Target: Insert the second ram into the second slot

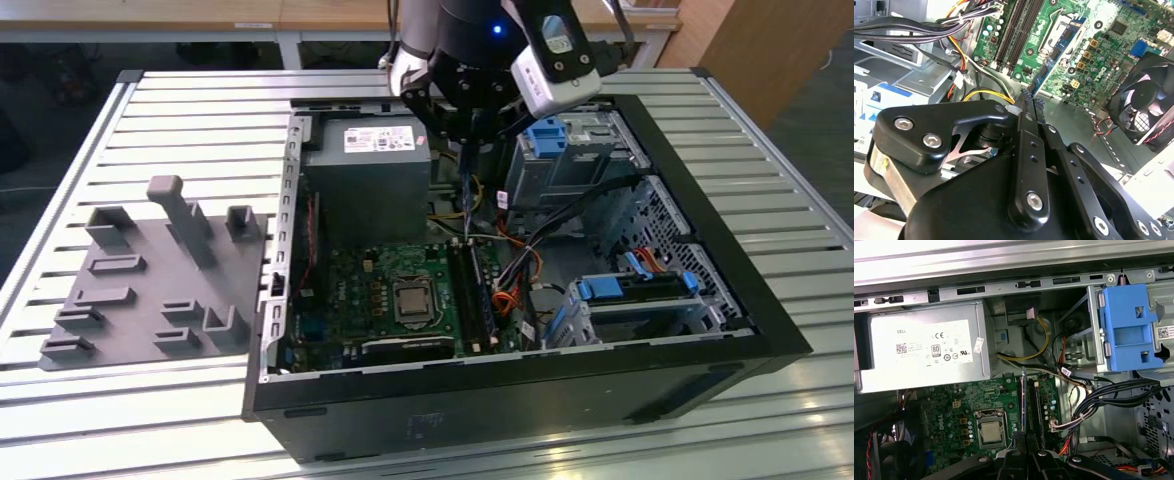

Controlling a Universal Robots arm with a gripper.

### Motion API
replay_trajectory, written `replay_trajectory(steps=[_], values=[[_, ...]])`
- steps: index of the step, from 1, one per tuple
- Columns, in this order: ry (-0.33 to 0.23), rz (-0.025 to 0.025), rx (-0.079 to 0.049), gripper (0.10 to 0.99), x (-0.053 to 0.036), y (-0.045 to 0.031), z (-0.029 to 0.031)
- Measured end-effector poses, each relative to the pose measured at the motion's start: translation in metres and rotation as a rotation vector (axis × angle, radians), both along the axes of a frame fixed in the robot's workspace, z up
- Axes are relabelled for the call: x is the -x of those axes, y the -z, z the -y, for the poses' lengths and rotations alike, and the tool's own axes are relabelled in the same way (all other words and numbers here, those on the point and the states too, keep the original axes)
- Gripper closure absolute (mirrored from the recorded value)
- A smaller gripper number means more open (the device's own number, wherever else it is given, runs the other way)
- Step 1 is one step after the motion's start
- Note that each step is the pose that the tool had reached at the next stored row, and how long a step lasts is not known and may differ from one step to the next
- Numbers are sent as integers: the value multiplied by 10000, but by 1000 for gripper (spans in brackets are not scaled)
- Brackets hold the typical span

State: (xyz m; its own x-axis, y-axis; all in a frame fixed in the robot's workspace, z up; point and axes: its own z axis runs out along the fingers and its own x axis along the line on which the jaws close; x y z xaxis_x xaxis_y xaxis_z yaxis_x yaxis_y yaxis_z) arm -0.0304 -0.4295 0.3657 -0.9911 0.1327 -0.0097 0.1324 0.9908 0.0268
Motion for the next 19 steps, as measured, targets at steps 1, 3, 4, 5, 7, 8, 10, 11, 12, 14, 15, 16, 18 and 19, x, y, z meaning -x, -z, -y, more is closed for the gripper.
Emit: replay_trajectory(steps=[1, 3, 4, 5, 7, 8, 10, 11, 12, 14, 15, 16, 18, 19], values=[[0, 0, 0, 965, 0, 2, 0], [0, 0, 0, 965, 0, 13, 0], [0, 0, 0, 965, 0, 14, 0], [0, 0, 0, 965, 0, 16, 0], [0, 0, 0, 965, 0, 20, 0], [0, 0, 0, 965, 0, 23, 0], [0, 0, 2, 965, 0, 29, 0], [0, 0, 1, 965, 0, 33, 0], [0, 0, 1, 965, 0, 35, 0], [0, 0, 2, 965, 0, 39, 0], [0, 0, 1, 965, 0, 42, 0], [0, 1, 0, 965, 0, 45, 0], [0, 0, 2, 965, 0, 53, 0], [0, 1, 1, 965, 0, 60, 1]])
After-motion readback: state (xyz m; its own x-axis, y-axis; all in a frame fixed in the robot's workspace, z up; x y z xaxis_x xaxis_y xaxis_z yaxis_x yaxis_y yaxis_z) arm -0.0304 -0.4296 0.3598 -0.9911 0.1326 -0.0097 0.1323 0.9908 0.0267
